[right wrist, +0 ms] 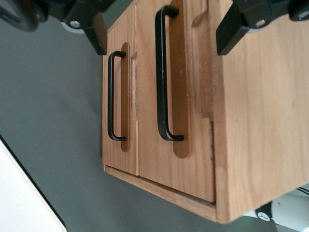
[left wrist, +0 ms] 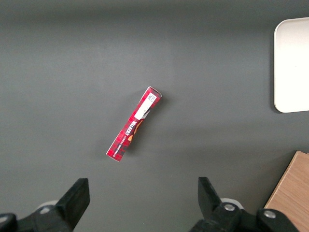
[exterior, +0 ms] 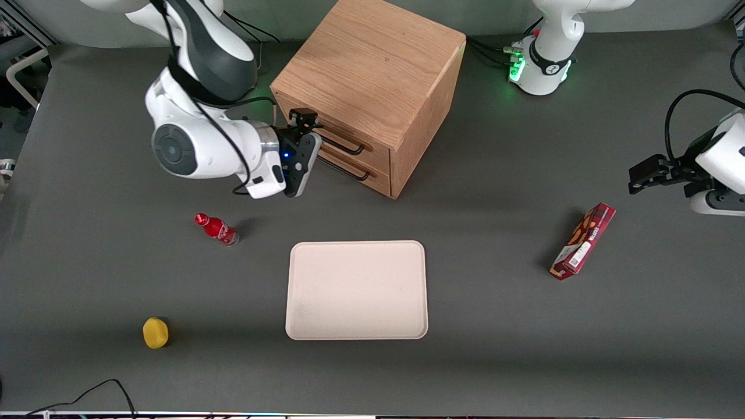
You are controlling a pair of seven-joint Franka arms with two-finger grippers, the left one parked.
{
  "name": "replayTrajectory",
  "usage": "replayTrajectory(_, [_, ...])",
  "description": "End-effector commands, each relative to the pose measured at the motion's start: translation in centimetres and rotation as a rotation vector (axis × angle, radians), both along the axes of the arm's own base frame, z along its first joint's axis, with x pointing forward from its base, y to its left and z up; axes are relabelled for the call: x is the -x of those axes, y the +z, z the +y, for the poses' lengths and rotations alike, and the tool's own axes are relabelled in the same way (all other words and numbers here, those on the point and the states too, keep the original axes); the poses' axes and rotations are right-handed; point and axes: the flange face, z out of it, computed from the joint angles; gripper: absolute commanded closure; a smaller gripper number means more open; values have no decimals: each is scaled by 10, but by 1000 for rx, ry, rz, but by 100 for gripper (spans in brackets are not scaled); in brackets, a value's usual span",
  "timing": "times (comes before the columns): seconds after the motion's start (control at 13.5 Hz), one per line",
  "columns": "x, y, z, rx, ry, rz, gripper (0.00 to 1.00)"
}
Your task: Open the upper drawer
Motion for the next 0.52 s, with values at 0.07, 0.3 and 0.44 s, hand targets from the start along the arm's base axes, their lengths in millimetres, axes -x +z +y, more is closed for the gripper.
replayTrajectory(0.07, [31, -21, -6, 35, -39, -33, 0])
replayTrajectory(0.3, [42, -36, -3, 47, -37, -37, 0])
replayTrajectory(0.44, [45, -45, -1, 47, -46, -51, 0])
